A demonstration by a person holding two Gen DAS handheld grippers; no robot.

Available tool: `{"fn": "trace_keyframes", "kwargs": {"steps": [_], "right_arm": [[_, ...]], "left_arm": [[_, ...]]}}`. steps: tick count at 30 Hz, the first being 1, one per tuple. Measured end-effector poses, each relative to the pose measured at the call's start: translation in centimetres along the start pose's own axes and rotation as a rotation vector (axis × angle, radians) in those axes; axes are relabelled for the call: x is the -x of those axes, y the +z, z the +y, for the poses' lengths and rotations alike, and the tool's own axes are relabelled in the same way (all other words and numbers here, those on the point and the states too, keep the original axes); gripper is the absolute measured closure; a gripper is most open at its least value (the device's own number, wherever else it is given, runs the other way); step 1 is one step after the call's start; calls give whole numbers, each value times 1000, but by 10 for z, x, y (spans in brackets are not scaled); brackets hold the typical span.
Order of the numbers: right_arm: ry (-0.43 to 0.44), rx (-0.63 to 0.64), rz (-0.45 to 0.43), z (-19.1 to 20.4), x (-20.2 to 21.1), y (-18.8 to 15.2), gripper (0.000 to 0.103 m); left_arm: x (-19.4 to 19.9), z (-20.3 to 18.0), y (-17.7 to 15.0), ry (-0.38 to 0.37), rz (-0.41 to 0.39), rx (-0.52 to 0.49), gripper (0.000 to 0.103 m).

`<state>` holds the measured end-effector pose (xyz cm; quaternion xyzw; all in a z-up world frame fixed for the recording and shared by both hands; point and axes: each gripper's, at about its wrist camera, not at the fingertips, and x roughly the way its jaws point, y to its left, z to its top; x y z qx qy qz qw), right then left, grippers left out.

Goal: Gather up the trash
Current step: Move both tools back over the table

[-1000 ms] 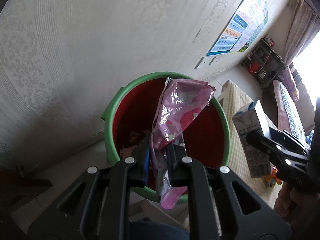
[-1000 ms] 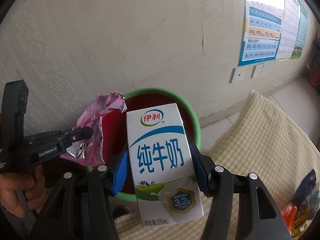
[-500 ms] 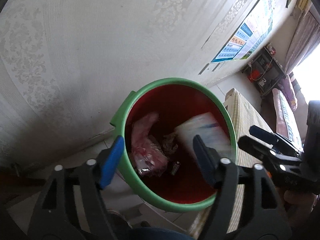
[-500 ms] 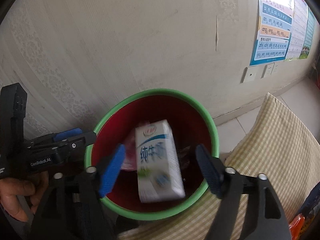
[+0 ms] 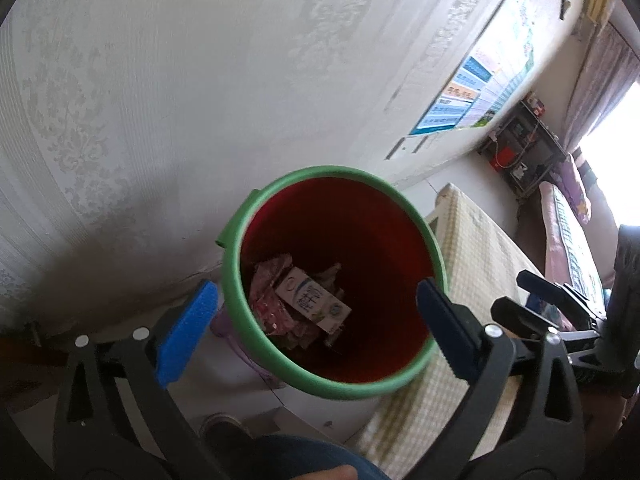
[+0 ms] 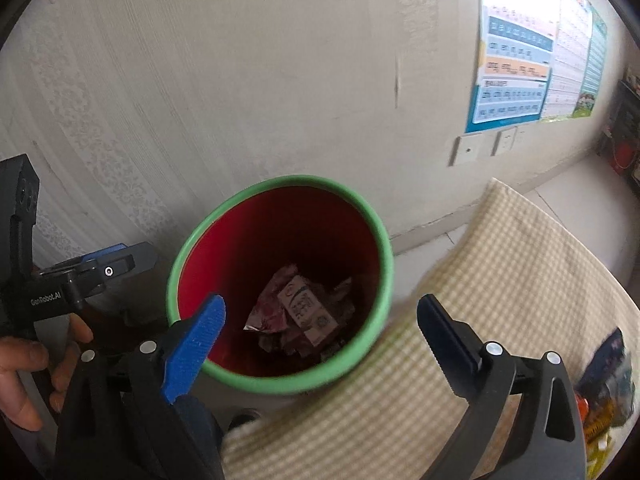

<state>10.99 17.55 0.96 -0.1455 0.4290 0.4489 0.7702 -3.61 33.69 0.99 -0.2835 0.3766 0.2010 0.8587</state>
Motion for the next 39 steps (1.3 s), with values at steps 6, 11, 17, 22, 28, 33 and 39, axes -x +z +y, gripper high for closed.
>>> {"fn": "trace_keyframes", "kwargs": {"steps": [6,11,17,22,28,33,39], "right_arm": [[-33,-24,-23,-12,37,-26,8],[-57,-49,-43,-27,71,-47,8],[-105,-91,-78,-52,113,-72,8],[-158,-144,-94,-83,145,-102,8],[-227,-250,-84,-132,176,-148,8],[-276,-323,-88,-167,195,-175,8],[-301,-363,-111,-190,210,-192,8]], "left_arm": [[15,-34,-16,-23,2,-54,6],[25,-63,-32,-39,3,-92,6],[34,-98,-51,-59,10,-148,6],[33,-134,-68,-88,31,-206,6],[20,-180,-90,-135,72,-278,6],[7,-215,-103,-165,102,-326,6],[3,-238,-116,-184,117,-368,6]]}}
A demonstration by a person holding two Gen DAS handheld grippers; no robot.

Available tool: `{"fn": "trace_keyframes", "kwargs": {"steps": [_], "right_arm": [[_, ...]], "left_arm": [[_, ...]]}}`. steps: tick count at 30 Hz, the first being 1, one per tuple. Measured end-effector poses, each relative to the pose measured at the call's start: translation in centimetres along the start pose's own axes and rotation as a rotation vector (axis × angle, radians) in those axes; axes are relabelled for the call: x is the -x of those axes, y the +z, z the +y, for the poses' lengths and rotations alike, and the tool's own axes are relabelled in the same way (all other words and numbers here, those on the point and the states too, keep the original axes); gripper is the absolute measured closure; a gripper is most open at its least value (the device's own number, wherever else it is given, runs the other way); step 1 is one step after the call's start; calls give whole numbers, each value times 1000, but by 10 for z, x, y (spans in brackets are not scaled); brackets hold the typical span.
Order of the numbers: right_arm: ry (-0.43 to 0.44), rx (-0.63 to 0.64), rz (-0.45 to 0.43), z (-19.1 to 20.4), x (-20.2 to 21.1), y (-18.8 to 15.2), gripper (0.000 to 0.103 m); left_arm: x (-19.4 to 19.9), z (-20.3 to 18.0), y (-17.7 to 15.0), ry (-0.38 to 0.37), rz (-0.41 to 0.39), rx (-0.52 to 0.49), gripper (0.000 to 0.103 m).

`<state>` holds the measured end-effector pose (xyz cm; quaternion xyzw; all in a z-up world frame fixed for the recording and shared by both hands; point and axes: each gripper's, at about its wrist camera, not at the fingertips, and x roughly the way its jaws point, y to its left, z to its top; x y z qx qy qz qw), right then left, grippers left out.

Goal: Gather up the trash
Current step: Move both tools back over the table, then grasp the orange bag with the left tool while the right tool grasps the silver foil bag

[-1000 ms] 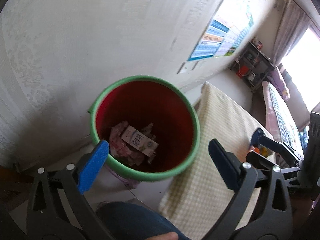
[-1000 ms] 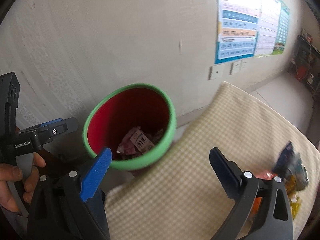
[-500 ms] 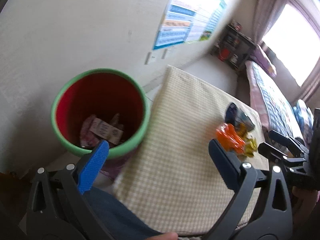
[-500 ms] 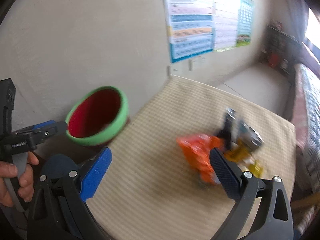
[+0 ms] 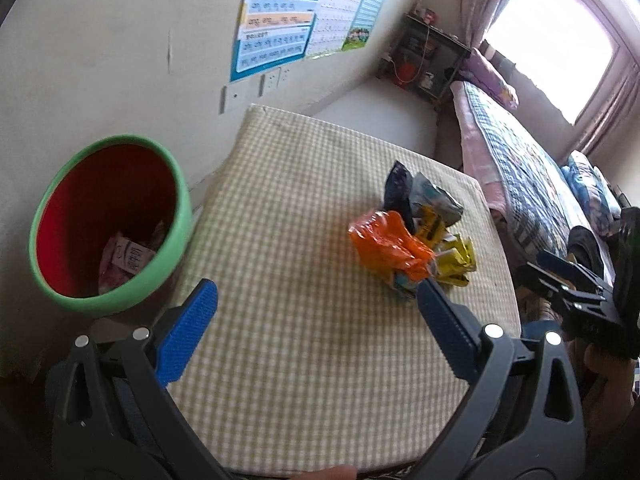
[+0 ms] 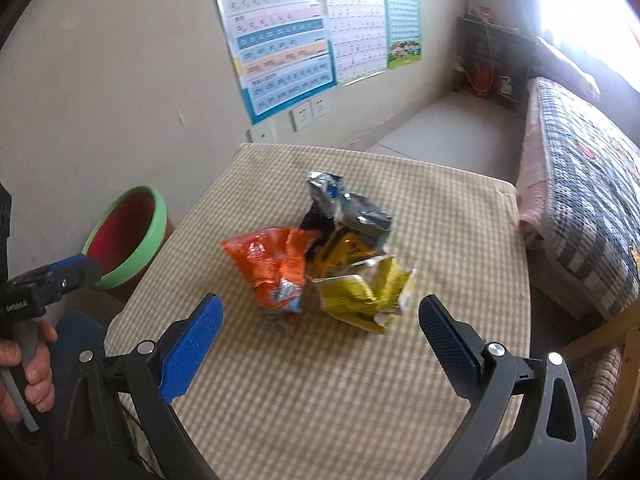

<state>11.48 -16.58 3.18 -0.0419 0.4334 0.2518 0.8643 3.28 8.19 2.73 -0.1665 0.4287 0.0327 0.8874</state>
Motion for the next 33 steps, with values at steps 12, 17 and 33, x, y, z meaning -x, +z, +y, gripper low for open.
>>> {"fn": "trace_keyframes", "kwargs": {"steps": [12,17,33], "right_arm": [[6,-19,-7,-22,-11,7,8],[12,-44,-13,-30,-15,11,8],[16,-63,-14,-52,-28,22,8]], "left_arm": [[-6,-17,3,11,10,-4,6],[-10,-22,3,5,12,-14,6],[-57,-36,15,-43,65,21,6]]}}
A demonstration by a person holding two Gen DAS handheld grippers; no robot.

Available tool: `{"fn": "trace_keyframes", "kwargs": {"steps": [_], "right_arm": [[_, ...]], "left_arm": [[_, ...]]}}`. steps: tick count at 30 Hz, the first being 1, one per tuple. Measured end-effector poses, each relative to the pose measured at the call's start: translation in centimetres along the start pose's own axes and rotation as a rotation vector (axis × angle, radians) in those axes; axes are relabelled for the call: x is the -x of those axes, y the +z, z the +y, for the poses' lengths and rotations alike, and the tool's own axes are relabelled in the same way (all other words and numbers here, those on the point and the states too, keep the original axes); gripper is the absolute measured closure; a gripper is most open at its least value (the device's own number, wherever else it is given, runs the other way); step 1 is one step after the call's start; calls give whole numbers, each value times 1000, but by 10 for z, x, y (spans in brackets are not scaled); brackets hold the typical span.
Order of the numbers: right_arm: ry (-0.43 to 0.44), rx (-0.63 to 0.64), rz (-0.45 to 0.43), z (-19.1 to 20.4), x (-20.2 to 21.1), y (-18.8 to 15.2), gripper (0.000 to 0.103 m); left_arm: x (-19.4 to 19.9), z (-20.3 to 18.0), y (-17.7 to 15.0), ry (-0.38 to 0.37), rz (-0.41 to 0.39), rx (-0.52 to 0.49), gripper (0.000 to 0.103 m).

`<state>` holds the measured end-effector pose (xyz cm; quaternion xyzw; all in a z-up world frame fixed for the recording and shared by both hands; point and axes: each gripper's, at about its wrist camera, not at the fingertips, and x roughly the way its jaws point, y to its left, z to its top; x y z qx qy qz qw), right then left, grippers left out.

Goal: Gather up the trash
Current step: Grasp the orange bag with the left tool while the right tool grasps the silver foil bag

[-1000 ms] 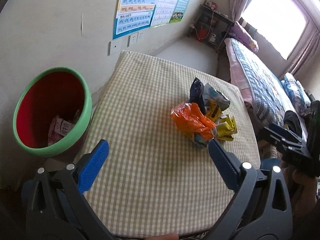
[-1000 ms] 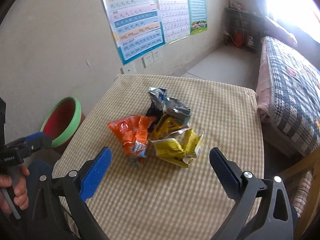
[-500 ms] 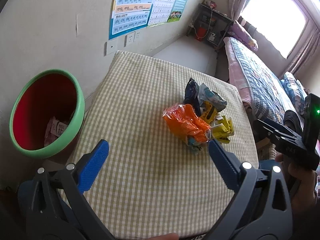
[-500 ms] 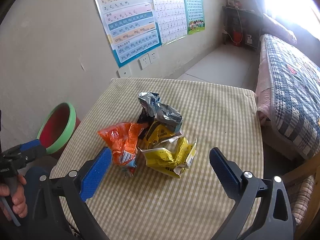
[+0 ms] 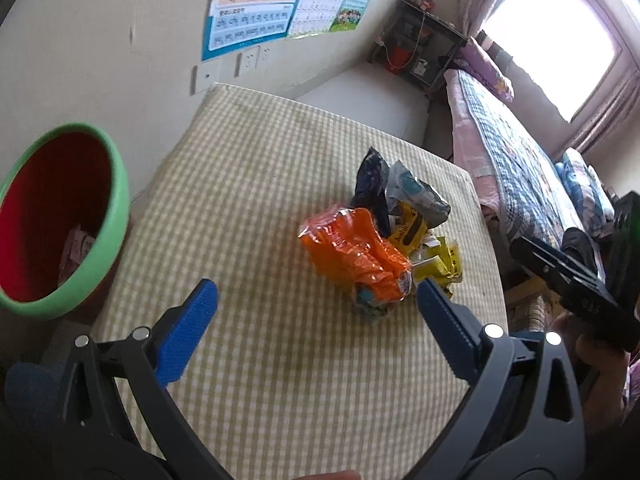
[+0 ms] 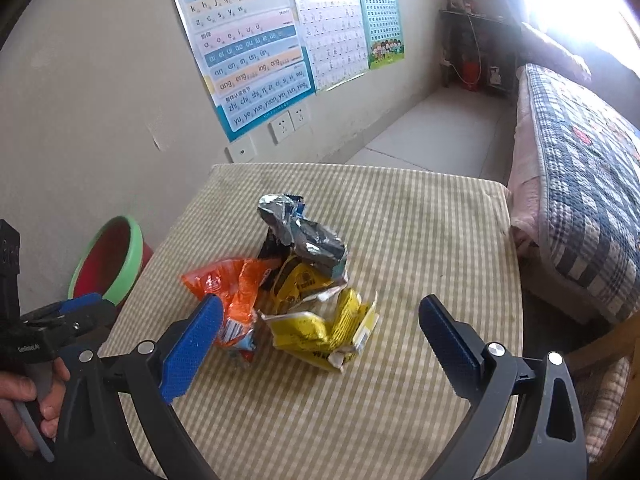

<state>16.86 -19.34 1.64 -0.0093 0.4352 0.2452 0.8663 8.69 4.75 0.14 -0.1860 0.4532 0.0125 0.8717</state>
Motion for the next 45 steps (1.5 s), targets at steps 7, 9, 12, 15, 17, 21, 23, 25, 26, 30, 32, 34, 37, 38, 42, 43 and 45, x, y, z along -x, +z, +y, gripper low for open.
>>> {"fn": "trace_keyframes", "kwargs": {"steps": [7,9,12,15,17,21,23,25,26,30,32,34,37,38,42,43,45], "right_arm": [[15,-29,26,-10,-22,8,8],[17,-29,36,-12,-28,11,8],[17,-19,42,-12,-38,17,10],[22,-16,57,-14,-52,22,13],[28,-12,73,-14,-64,25,14],[41,-7,100,-15,-86,29,21],[49,-6,114,-14,-96,31,23],[47,-3,122,-14,-103,33,25],[51,-4,129,-14,-107,33,29],[57,3,149,-14,-120,37,49],[56,12,151,-12,-122,38,59],[57,15,151,-12,-122,40,63],[60,16,148,-12,-120,41,71],[58,17,144,-12,-119,41,79],[57,19,122,-13,-109,44,84],[55,19,115,-14,-107,44,84],[54,15,97,-15,-100,46,85]], "left_arm": [[-30,-7,2,-18,40,11,6],[-37,-5,3,-29,50,32,6],[-50,0,8,-41,62,65,6],[-61,3,12,-44,70,81,6],[-70,7,15,-54,84,105,6],[-87,12,18,-78,100,142,6],[-94,14,19,-94,108,164,6],[-102,15,20,-105,120,184,6],[-106,15,20,-114,126,191,6],[-113,12,22,-140,132,201,20],[-118,10,23,-160,145,206,28],[-122,9,21,-180,163,217,49],[-121,4,21,-190,163,196,61],[-120,2,22,-192,157,190,64],[-114,-1,25,-191,140,171,68],[-111,0,25,-188,135,165,69],[-104,1,26,-181,121,154,78]]}}
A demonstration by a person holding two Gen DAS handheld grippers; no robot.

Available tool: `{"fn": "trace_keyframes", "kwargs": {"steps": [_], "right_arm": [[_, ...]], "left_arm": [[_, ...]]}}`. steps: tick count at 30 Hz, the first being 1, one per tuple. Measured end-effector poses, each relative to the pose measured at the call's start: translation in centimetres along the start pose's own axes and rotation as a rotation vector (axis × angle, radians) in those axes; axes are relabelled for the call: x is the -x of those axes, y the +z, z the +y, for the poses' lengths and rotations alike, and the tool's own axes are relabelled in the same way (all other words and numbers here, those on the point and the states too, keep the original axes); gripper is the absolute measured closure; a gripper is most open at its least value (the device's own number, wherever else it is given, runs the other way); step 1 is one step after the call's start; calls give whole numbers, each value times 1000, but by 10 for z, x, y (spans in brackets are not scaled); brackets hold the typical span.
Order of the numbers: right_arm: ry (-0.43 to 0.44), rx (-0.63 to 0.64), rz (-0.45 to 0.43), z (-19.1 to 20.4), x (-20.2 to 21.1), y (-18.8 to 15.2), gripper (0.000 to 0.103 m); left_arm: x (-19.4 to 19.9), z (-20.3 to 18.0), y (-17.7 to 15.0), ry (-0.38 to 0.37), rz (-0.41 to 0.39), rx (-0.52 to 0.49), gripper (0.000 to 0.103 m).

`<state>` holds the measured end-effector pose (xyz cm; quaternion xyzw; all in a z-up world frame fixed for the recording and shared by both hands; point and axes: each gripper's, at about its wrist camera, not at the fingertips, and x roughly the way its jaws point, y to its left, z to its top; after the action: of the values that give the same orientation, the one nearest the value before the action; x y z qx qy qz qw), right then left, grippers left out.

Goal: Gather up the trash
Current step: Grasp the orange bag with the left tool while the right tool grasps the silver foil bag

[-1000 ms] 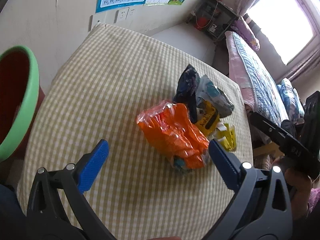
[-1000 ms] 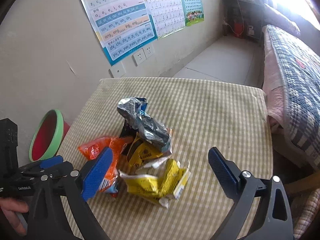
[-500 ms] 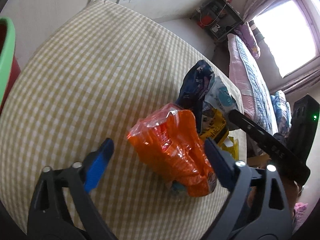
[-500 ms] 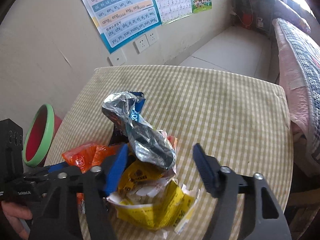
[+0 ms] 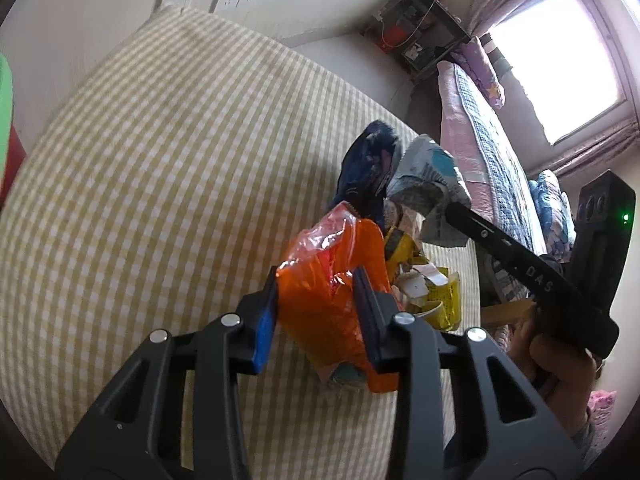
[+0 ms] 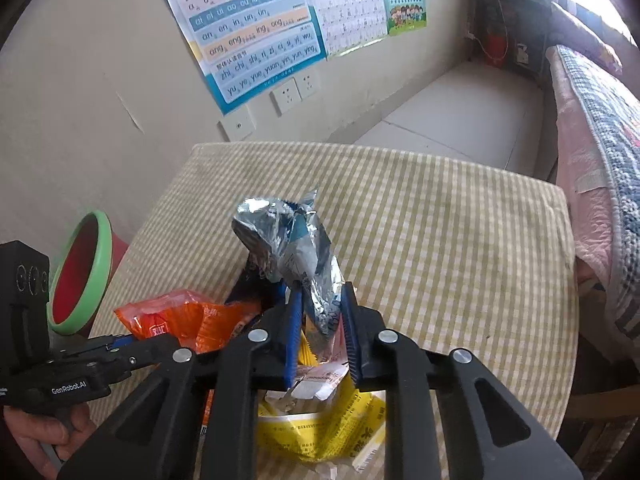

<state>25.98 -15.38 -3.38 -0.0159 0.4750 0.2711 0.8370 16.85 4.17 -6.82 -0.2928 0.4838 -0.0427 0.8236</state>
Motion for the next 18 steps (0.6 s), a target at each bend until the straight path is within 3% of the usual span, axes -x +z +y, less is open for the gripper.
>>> {"fn": "trace_keyframes", "kwargs": {"steps": [18], "right_arm": [[-16,-13,-95,23,77,-21,86]], "left_arm": [[68,-14,-19,35,-81,-81,79]]}}
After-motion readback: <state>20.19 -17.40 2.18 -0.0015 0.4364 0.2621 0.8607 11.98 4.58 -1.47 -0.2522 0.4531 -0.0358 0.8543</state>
